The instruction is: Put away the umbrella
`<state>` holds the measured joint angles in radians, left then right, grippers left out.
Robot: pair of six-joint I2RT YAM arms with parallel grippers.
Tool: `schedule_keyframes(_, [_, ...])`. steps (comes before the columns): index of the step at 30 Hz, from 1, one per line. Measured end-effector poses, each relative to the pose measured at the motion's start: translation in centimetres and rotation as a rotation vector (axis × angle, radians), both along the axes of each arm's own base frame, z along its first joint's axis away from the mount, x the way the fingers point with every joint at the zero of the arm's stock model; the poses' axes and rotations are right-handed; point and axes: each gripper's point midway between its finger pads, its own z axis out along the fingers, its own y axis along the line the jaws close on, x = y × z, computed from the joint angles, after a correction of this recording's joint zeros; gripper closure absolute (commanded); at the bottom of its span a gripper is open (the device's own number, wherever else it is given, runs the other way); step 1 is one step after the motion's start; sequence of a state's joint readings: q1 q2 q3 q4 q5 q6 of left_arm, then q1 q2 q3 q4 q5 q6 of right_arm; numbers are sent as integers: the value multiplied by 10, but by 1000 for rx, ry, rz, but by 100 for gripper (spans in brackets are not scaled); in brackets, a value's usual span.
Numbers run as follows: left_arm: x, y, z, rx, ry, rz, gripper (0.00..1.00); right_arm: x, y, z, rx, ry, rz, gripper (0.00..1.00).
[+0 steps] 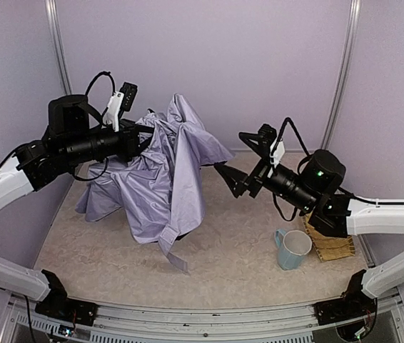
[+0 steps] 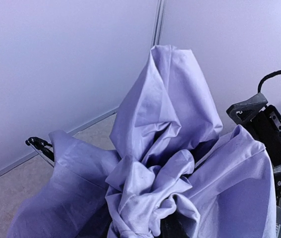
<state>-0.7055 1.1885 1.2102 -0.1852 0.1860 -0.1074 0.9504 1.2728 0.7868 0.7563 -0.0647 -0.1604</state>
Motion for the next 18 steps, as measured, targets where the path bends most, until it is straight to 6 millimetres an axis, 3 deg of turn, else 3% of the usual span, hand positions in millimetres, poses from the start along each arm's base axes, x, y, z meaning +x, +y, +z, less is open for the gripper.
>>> schedule_keyframes(3, [-13,-9,17,29,1,0,100,3,-15,3,-4,18,-63,0])
schedule_keyframes(6, [-8,-11,5,74,34,23,100,7,-24,-1,-18,44,-111,0])
schedule_keyframes(8, [14,-10,-31,132,96,66,100,9,-25,-9,-36,60,-123,0])
schedule_keyframes(9, [27,-7,-59,164,131,98,100,10,-24,-15,-49,70,-124,0])
schedule_keyframes(12, [54,-5,-182,283,258,155,100,13,-20,-30,-75,102,-124,0])
schedule_keyframes(14, [52,-12,-257,371,328,145,100,15,-15,-40,-90,124,-118,0])
schedule_keyframes(15, [50,-24,-275,368,305,129,100,17,-13,-45,-99,134,-114,0])
schedule_keyframes(18, [42,-56,-271,336,238,75,100,19,-6,-60,-125,162,-104,0])
